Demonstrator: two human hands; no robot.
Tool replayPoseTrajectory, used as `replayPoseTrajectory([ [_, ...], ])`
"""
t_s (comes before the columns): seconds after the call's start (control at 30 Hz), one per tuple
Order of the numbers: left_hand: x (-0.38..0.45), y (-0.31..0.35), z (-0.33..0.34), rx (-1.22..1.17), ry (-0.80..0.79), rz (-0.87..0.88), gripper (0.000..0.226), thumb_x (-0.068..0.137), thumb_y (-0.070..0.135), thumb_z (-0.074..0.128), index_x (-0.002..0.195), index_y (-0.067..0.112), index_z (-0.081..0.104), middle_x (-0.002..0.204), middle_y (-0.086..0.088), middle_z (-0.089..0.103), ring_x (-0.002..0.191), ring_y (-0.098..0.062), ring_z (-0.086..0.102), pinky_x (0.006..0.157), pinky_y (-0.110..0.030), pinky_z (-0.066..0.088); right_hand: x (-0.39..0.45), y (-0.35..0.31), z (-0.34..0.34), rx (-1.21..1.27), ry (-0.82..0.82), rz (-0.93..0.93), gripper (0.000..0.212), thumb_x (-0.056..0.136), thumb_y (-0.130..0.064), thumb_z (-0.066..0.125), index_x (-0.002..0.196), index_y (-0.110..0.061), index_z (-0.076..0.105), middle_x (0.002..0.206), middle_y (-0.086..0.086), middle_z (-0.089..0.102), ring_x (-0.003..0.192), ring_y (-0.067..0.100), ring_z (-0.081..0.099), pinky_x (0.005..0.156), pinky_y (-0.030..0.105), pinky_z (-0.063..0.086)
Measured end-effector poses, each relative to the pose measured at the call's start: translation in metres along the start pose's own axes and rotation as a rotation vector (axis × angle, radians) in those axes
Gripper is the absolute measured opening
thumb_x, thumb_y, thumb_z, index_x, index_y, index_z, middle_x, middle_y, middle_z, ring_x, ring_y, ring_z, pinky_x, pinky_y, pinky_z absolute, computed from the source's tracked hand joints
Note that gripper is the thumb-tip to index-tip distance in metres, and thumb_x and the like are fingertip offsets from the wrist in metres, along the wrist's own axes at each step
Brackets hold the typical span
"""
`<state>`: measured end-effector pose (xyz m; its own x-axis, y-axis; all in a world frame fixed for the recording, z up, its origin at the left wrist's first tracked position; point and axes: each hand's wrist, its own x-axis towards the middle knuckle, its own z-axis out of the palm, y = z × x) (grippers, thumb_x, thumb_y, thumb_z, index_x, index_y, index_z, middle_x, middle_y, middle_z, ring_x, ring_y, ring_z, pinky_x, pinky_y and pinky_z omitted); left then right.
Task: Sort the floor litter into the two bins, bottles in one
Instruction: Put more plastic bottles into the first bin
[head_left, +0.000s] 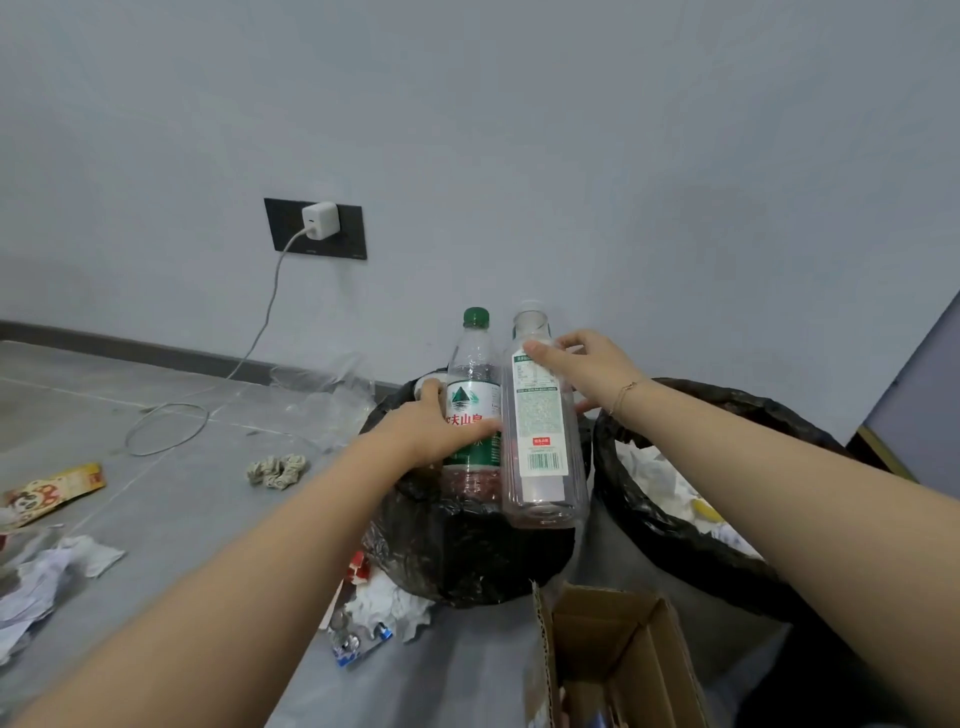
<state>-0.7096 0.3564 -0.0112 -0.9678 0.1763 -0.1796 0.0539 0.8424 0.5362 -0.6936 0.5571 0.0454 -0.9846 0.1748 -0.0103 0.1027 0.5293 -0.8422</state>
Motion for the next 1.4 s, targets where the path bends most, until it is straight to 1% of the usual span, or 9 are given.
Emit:
replayPoseTrajectory([
  [0.17,-0.007,-0.007,0.002,-0.155,-0.048,0.001,0.092,0.078,0.069,0.057,0.148,0.02,0.025,0.138,-0.005,0.052,0.123,-0.025,0.052,0.105,-0.038,0.041,-0.009,-0.001,0.005,-0.114,-0.102,-0.019,0.058,0.085,-0.057,0.057,0.125,-0.018,0.043,0.112,-0.003,0.054,0.078,0.011,0.06,0.057,0.029,0.053],
  [0.33,-0.014,-0.001,0.008,-0.003,0.021,0.018,0.078,0.084,0.071,0.044,0.138,0.014,0.044,0.133,-0.012,0.056,0.12,-0.03,0.053,0.099,-0.035,0.043,-0.009,0.006,0.023,-0.145,-0.28,-0.008,0.045,0.074,-0.043,0.077,0.108,-0.02,0.058,0.1,-0.005,0.066,0.093,0.014,0.065,0.088,0.031,0.051],
  [0.43,-0.016,0.001,0.007,0.133,0.053,0.059,0.054,0.092,0.062,0.037,0.106,0.016,0.062,0.107,-0.01,0.065,0.103,-0.029,0.06,0.084,-0.032,0.046,-0.009,0.002,0.022,-0.075,-0.222,-0.029,0.041,0.079,-0.032,0.075,0.11,-0.02,0.052,0.096,-0.006,0.061,0.087,0.008,0.058,0.087,0.025,0.045],
  [0.53,-0.019,-0.003,0.006,0.148,0.09,0.054,0.042,0.094,0.053,0.041,0.068,0.02,0.045,0.076,-0.007,0.054,0.078,-0.025,0.052,0.065,-0.029,0.036,-0.004,-0.004,0.011,0.031,-0.041,-0.119,0.073,0.077,-0.039,0.074,0.136,-0.015,0.038,0.118,0.002,0.057,0.093,0.015,0.06,0.074,0.025,0.049],
  [0.73,-0.02,-0.005,-0.001,0.281,0.008,0.078,0.034,0.098,0.047,0.037,0.097,0.017,0.053,0.085,-0.011,0.052,0.08,-0.025,0.047,0.054,-0.028,0.034,0.011,-0.022,0.002,0.207,0.273,-0.313,0.079,0.077,-0.048,0.072,0.141,-0.029,0.031,0.122,0.0,0.049,0.11,0.02,0.054,0.093,0.04,0.048],
  [1.07,-0.016,-0.017,0.003,-0.166,0.097,-0.014,0.088,0.088,0.048,0.058,0.149,0.006,0.011,0.13,-0.01,0.055,0.096,-0.021,0.054,0.078,-0.029,0.042,0.019,0.001,0.057,-0.327,0.037,-0.337,0.069,0.094,-0.048,0.048,0.15,-0.018,0.021,0.15,0.01,0.03,0.136,0.027,0.033,0.107,0.04,0.033],
  [1.17,-0.014,-0.022,0.004,-0.258,0.109,-0.03,0.091,0.086,0.045,0.059,0.15,0.009,0.005,0.125,-0.007,0.057,0.098,-0.021,0.057,0.08,-0.031,0.047,0.017,0.0,0.055,-0.557,0.071,-0.354,0.067,0.097,-0.054,0.034,0.151,-0.02,0.016,0.149,0.008,0.033,0.134,0.026,0.035,0.098,0.043,0.04],
  [1.27,-0.018,-0.023,0.007,-0.272,0.168,-0.018,0.071,0.086,0.039,0.057,0.142,0.007,0.026,0.116,-0.003,0.06,0.094,-0.018,0.059,0.072,-0.031,0.05,0.013,-0.002,0.052,-0.68,0.069,-0.318,0.068,0.096,-0.056,0.031,0.151,-0.021,0.013,0.144,0.011,0.038,0.125,0.029,0.044,0.087,0.042,0.044],
  [1.4,-0.026,-0.024,0.009,-0.313,0.277,0.032,0.033,0.089,0.029,0.056,0.116,0.01,0.048,0.112,-0.003,0.061,0.089,-0.016,0.057,0.066,-0.026,0.043,0.01,-0.007,0.043,-0.615,0.037,-0.281,0.053,0.09,-0.055,0.045,0.126,-0.016,0.045,0.13,0.008,0.05,0.113,0.027,0.053,0.085,0.039,0.047],
])
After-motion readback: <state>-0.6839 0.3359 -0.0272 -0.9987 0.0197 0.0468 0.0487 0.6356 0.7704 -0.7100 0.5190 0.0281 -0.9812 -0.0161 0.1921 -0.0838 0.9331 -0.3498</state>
